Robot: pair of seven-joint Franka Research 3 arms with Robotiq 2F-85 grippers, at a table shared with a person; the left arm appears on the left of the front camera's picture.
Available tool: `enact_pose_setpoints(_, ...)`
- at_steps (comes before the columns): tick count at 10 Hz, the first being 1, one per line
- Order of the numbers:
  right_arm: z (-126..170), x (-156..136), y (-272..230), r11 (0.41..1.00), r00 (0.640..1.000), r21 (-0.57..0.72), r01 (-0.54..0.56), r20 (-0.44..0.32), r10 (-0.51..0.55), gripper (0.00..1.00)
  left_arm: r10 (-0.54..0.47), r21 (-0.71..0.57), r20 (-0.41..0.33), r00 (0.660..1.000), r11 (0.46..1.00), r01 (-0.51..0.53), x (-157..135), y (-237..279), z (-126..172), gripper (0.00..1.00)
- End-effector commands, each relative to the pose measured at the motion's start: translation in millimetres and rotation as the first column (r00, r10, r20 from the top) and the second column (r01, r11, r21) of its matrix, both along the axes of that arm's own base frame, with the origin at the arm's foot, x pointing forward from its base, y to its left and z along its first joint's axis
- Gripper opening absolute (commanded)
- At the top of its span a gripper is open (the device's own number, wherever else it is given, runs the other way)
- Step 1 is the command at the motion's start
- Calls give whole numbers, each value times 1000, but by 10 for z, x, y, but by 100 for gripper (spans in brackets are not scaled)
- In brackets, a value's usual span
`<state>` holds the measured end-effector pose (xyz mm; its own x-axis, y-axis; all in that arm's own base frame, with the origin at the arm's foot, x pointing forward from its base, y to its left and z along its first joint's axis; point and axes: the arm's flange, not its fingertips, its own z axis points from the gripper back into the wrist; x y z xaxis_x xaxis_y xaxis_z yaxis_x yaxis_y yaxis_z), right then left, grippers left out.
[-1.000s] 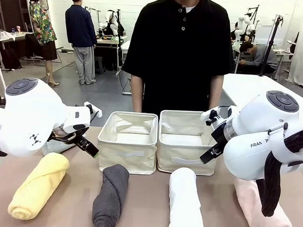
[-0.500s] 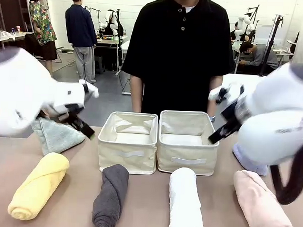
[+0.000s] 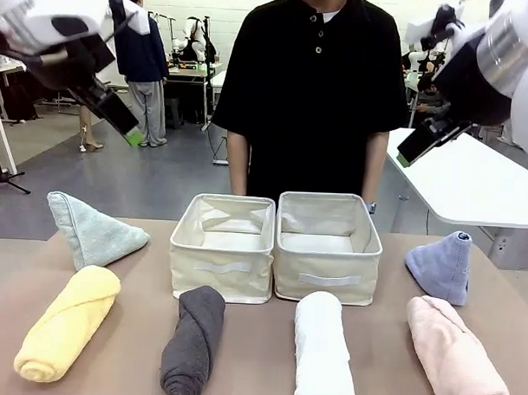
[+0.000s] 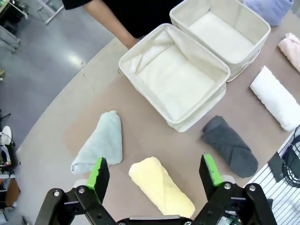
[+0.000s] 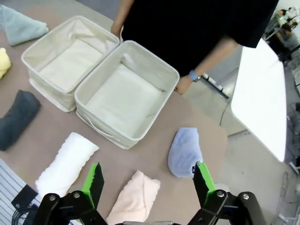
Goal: Sort the towels based on their folding style.
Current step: Pick up one triangle-folded towel and place it in the left Fabric basket.
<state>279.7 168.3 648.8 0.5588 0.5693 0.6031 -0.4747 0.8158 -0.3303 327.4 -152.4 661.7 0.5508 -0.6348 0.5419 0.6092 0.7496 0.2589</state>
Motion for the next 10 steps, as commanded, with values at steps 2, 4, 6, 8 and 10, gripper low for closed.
enact_pose_setpoints(2, -298, 167, -131, 1000, 1000, 27, -3, -16, 3, 100, 3, -6, -28, 1000, 1000, -3, 73, 31, -402, 100)
enact_pose_setpoints(4, -298, 167, -131, 1000, 1000, 27, -3, -16, 3, 100, 3, -6, -28, 1000, 1000, -3, 73, 31, -402, 100)
enact_pose_setpoints(6, -167, 415, -548, 968, 982, 250, 0, -184, 47, 100, -255, -289, -258, 932, 941, 177, 344, 426, -274, 100)
enact_pose_setpoints(8, -169, 810, -1398, 879, 955, 476, -22, -251, 160, 100, -417, -482, -288, 862, 841, 246, 647, 1064, -247, 100)
enact_pose_setpoints(10, -235, 908, -2281, 790, 957, 613, 1, -229, 177, 100, -415, -557, -189, 890, 792, 251, 788, 1798, -128, 100)
